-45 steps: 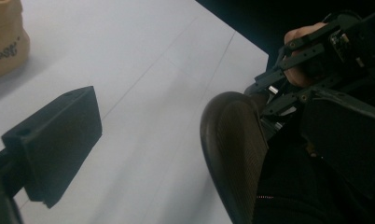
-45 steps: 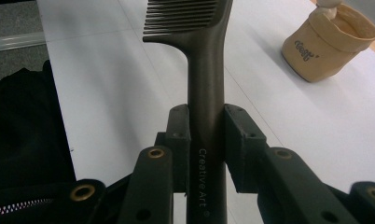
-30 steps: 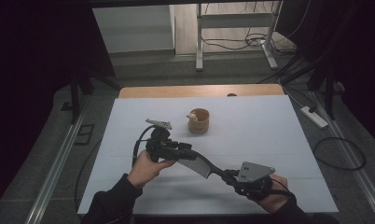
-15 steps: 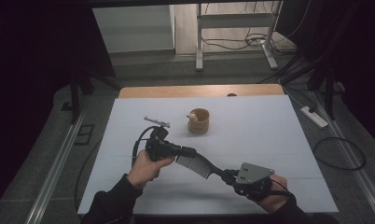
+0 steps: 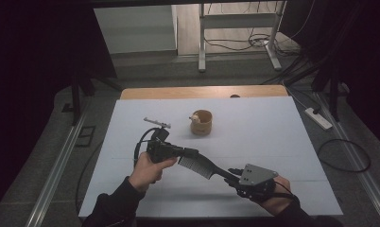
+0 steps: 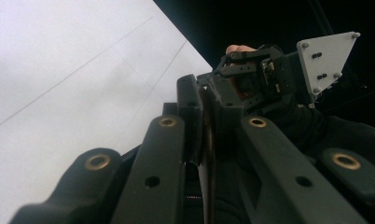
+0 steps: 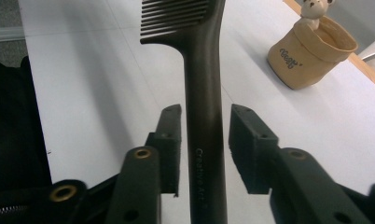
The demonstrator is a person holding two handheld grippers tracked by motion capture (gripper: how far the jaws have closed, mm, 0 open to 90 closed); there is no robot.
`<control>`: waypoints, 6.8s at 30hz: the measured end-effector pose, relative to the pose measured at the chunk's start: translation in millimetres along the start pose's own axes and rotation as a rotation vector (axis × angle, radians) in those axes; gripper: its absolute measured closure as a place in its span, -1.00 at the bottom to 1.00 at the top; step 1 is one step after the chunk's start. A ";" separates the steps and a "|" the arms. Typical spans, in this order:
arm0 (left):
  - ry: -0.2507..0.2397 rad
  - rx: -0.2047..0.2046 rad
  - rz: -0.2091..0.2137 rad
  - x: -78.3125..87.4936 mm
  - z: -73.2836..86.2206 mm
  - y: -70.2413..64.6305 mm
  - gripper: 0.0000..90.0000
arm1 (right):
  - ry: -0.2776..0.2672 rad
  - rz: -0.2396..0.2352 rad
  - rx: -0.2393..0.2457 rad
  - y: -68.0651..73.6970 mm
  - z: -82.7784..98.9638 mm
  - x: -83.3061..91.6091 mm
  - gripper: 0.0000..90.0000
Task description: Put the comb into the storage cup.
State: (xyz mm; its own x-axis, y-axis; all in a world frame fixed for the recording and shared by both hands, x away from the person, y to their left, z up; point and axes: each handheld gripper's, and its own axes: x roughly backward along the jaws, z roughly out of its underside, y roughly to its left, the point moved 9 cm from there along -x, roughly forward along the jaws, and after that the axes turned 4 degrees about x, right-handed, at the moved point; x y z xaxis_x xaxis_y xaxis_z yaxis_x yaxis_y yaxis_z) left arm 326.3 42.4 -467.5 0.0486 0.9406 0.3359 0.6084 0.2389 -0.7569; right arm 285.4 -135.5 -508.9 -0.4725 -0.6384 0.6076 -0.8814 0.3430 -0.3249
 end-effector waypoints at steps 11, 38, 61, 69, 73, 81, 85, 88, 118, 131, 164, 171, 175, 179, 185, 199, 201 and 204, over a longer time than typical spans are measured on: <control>-0.013 -0.019 -0.037 3.1 -1.6 1.4 0.86 | 0.004 0.003 -0.033 -2.6 1.4 -1.4 0.04; -0.061 -0.059 -0.082 13.1 -6.4 4.6 0.86 | 0.075 -0.033 -0.216 -15.2 14.9 -4.4 -0.59; -0.092 -0.084 -0.178 26.3 -9.8 11.9 0.86 | 0.153 0.005 -0.268 -29.8 32.8 -6.4 -1.00; -0.095 -0.083 -0.201 28.3 -9.9 14.3 0.86 | 0.159 -0.004 -0.274 -31.1 35.6 -3.7 -1.00; -0.100 -0.079 -0.208 31.4 -10.3 16.0 0.86 | 0.163 -0.018 -0.284 -31.6 37.8 -1.3 -1.00; -0.127 -0.070 -0.232 40.1 -12.2 21.4 0.85 | 0.173 -0.012 -0.296 -34.4 43.0 4.2 -1.00; -0.140 -0.068 -0.236 45.7 -12.8 22.6 0.85 | 0.179 0.000 -0.304 -36.9 46.8 7.4 -1.00; -0.152 -0.066 -0.245 49.9 -13.5 23.9 0.85 | 0.183 0.007 -0.306 -38.6 49.6 10.0 -1.00; -0.257 -0.044 -0.330 98.4 -28.9 38.0 0.85 | 0.205 0.095 -0.409 -48.4 78.8 39.5 -1.00; -0.287 -0.043 -0.359 116.2 -41.9 37.3 0.85 | 0.203 0.117 -0.466 -48.3 88.3 52.2 -1.00; -0.288 -0.044 -0.421 130.0 -87.6 31.4 0.86 | 0.237 0.211 -0.593 -39.1 113.4 88.8 -1.00; -0.283 -0.039 -0.440 126.9 -98.1 34.3 0.86 | 0.231 0.215 -0.590 -36.9 112.9 92.1 -1.00; -0.280 -0.036 -0.446 123.9 -104.7 36.4 0.86 | 0.228 0.220 -0.590 -36.0 112.8 94.1 -1.00; -0.271 -0.036 -0.457 121.0 -111.5 39.0 0.85 | 0.226 0.220 -0.592 -35.4 113.1 95.1 -1.00; -0.267 -0.029 -0.467 117.1 -120.8 43.8 0.86 | 0.224 0.221 -0.596 -35.7 113.3 95.5 -1.00; -0.240 0.000 -0.505 105.8 -136.2 59.2 0.86 | 0.227 0.212 -0.599 -35.3 113.7 94.8 -1.00; -0.237 0.004 -0.511 105.4 -137.9 62.2 0.86 | 0.227 0.211 -0.599 -35.3 113.7 94.8 -1.00; -0.227 0.014 -0.516 104.2 -139.1 66.4 0.86 | 0.227 0.207 -0.597 -34.9 113.5 94.6 -1.00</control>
State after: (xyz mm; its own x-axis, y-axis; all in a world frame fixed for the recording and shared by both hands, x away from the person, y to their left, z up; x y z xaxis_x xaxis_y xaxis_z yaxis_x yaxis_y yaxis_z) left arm 482.0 122.7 -404.7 -0.4251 0.7291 0.5364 0.4979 0.6832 -0.5342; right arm 271.3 -286.1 -522.4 -0.5621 -0.3800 0.7346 -0.5902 0.8065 -0.0344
